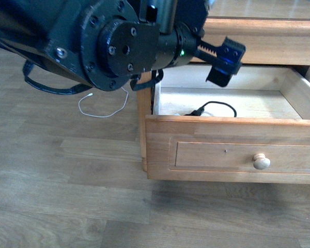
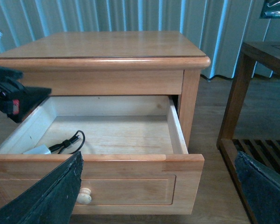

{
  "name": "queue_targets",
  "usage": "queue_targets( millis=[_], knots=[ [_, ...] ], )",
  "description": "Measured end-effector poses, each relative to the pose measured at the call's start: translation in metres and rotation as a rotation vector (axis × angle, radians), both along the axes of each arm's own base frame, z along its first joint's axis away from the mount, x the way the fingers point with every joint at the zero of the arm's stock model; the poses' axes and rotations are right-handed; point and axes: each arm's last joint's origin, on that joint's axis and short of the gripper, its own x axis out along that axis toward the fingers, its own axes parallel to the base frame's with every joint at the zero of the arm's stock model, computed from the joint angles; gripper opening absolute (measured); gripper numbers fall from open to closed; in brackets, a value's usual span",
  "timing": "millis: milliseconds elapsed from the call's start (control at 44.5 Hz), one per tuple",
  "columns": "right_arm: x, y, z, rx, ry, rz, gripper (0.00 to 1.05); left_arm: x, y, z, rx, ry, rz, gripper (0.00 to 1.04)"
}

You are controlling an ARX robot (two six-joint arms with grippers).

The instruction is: Put charger into drawer

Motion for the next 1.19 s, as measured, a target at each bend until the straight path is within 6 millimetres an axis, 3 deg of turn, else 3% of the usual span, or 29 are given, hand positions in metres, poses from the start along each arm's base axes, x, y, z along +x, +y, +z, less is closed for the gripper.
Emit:
queue_targets(
  millis=[90,314,494,606,786,966,1078,1190],
  knots=[
    [0.0,0.0,0.0,0.0,0.0,0.0,0.96,-0.012,0.013,0.019,-0.017,-0.047,0.098,0.98],
    [0.0,0.0,0.0,0.0,0.0,0.0,0.96,-0.057,0.071,0.068,-0.081,-0.142,0.349,0.99],
    [0.0,0.0,0.0,0.0,0.0,0.0,0.96,-0.118,0.117,0.095,-0.121,-0.187,0.492,0.99],
    [0.0,0.0,0.0,0.0,0.0,0.0,0.96,-0.167,0.14,0.104,-0.133,-0.216,0.567,0.99],
    [0.0,0.0,0.0,0.0,0.0,0.0,0.96,-0.234,0.161,0.099,-0.149,-0.238,0.668,0.99],
    [0.0,0.0,0.0,0.0,0.0,0.0,0.96,-0.291,0.174,0.069,-0.202,-0.2,0.752,0.99],
    [0.0,0.0,0.0,0.0,0.0,0.0,0.96,-0.304,0.183,0.047,-0.227,-0.176,0.834,0.99],
    [0.0,0.0,0.0,0.0,0.0,0.0,0.96,-0.305,0.184,0.043,-0.24,-0.167,0.838,0.99]
  ],
)
